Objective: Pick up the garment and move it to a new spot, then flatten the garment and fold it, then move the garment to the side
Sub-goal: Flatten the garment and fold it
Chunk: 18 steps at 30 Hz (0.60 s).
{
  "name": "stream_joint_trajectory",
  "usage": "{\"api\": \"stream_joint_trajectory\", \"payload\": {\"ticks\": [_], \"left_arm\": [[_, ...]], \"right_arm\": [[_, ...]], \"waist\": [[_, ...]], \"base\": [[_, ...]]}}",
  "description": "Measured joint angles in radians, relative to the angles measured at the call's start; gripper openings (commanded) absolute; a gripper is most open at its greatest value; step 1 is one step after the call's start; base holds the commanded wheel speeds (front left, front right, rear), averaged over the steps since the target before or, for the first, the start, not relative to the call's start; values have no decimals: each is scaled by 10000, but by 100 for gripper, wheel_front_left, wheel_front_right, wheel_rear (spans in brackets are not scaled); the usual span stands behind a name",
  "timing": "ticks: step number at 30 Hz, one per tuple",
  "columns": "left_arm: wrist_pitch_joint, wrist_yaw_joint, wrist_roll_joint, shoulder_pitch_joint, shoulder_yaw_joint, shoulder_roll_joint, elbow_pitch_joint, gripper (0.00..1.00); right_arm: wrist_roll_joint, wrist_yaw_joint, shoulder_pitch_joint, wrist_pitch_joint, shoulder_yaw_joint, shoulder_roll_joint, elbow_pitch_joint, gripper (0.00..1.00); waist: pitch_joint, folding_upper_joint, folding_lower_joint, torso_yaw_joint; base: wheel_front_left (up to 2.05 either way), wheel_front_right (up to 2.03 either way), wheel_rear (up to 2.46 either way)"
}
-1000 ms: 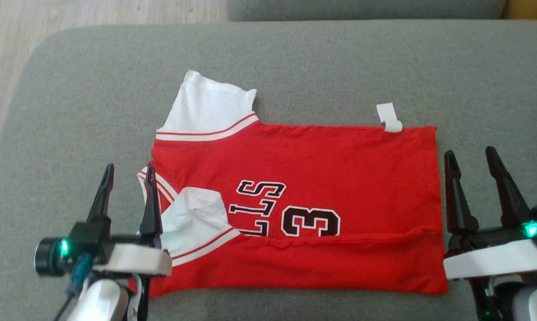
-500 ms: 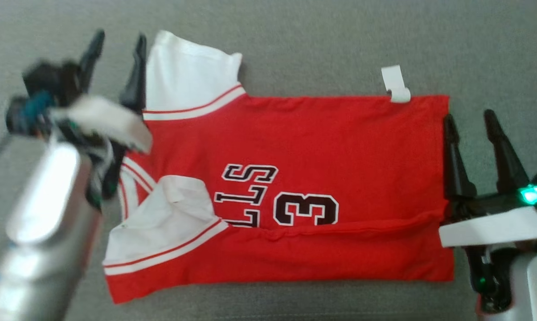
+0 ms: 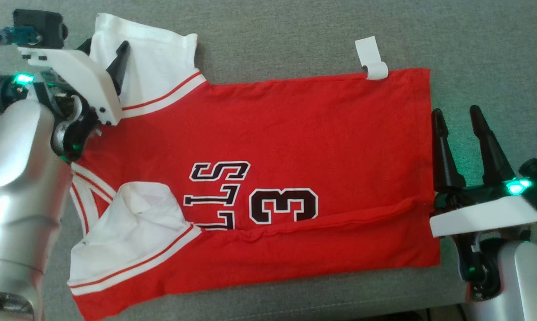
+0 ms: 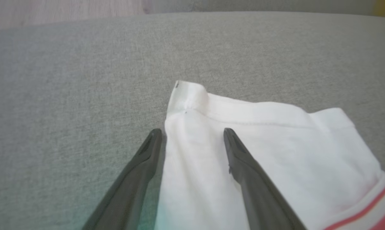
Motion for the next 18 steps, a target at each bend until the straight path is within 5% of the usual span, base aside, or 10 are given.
{"api": "stream_joint_trajectory", "payload": {"ticks": [7,8,9,18], "left_arm": [[516,-165,-351,-602,13,-88,1064,100],[619,-178,-395,-667,-15,-100,1158,41],[656,-219,-443,-719,-40,-102,1227,0],[-522,-343,-362,-727,-481,-290,1685,0]], "right_arm": [[81,0,-218,186,-13,0,313,100],[84,0,-239,293,-12,0,359,100],[105,0,-252,357,-12,-6,416,100],[663,0,-1655,1266,169,-963,2314,100]], "waist": [[-22,0,-1,-132],[-40,0,-1,-147],[-59,0,-2,-164],[-244,0,0,-14]], "base": [[0,0,0],[0,0,0],[0,0,0],[0,0,0]]}}
